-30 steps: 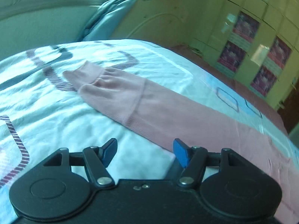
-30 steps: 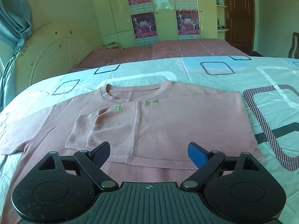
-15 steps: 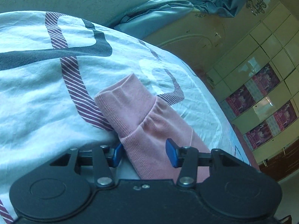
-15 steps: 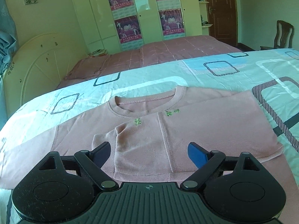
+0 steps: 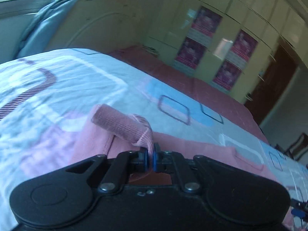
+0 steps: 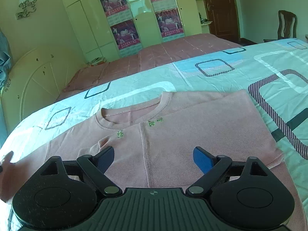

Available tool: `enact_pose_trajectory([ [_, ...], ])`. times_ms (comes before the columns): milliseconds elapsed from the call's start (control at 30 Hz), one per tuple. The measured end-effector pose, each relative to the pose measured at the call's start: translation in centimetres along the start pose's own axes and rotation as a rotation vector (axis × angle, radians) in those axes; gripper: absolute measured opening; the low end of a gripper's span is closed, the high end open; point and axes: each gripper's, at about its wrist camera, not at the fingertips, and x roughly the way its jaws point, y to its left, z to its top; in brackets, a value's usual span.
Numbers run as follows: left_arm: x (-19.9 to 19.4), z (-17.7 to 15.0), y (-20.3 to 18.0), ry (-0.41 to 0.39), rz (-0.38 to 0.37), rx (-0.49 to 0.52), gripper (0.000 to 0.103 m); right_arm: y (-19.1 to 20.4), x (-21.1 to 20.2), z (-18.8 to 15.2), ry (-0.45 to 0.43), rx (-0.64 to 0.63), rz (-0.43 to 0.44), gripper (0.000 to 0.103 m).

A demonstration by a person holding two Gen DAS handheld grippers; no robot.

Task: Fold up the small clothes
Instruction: 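Carry the cuff with the left tool across the body and lay it down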

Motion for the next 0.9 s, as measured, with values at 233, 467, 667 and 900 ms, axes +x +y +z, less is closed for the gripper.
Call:
enact_pose_trajectory([
  [233, 3.6, -5.3, -15.4, 0.114, -0.094, 0.280, 0.004, -4.3, -0.8, 1.0, 0.007, 0.047, 0.045, 0.089],
  [467, 6.7, -10.8, -23.6, 0.230, -0.132, 0.448, 0.013, -9.4, -2.8, 1.5, 0.006, 0.104, 0.043, 0.089],
  [667, 5.7, -13.9, -26.4, 0.204, -0.251, 0.528, 0.077, -12.3, -3.9, 1.4, 0.012, 0.178, 0.053, 0.089],
  [900, 1.4, -11.3, -19.3, 0.074, -0.102, 0.459, 0.073, -8.3, -2.2, 1.4, 0.032, 0.135, 0.171, 0.089],
])
